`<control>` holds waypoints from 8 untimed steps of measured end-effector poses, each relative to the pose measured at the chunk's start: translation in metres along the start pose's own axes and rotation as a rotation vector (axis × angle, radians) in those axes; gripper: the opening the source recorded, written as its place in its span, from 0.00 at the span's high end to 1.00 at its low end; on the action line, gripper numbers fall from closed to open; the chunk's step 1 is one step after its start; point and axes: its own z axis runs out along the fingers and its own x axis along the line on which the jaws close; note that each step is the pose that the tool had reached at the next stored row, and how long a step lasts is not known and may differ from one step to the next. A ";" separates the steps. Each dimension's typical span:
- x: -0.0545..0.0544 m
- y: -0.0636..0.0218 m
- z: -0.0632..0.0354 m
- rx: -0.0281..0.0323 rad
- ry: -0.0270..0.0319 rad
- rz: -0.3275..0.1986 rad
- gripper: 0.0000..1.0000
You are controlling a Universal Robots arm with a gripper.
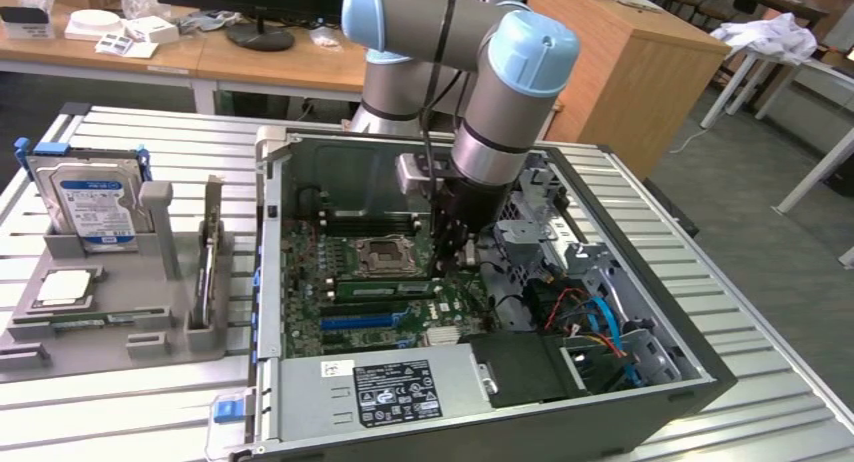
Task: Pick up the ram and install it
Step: 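Press down the ram until it locks into place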
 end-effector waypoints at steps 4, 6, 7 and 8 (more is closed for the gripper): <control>0.000 0.0002 -0.0030 -0.0001 -0.0001 0.000 0.89; 0.000 0.0002 -0.0048 -0.0001 0.0000 0.000 0.89; 0.000 0.0003 -0.0055 -0.0001 0.0000 0.000 0.89; 0.000 0.0002 -0.0057 0.0000 -0.0001 0.000 0.89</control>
